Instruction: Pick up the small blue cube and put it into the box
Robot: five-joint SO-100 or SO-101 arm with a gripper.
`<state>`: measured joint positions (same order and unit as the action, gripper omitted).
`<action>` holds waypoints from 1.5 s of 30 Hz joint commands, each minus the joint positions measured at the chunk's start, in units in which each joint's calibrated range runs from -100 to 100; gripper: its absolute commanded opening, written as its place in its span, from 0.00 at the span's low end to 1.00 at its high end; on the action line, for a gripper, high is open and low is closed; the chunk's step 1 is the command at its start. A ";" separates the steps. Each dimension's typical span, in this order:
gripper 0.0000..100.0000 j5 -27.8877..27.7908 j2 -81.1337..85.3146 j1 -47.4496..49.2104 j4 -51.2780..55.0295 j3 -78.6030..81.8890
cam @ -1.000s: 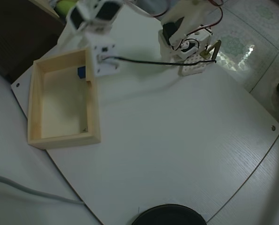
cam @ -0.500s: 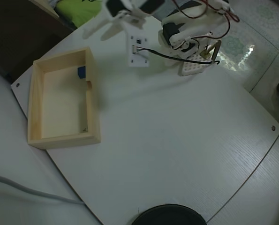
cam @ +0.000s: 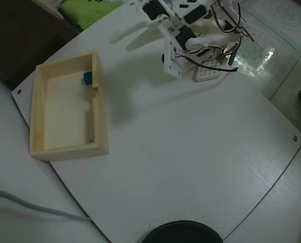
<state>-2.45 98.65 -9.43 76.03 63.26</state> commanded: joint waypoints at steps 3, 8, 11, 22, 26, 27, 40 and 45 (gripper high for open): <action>0.20 -0.18 0.26 6.00 -0.08 2.44; 0.20 -0.34 0.26 12.12 -0.67 4.07; 0.21 -0.34 0.34 13.89 -3.31 6.52; 0.21 0.03 0.42 13.75 -25.06 25.52; 0.21 0.08 0.42 13.67 -26.76 30.32; 0.21 0.08 0.42 13.67 -26.76 30.95; 0.01 0.13 0.42 13.67 -30.24 35.93; 0.01 0.24 0.34 13.67 -30.58 36.56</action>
<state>-2.55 98.65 4.35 46.52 98.82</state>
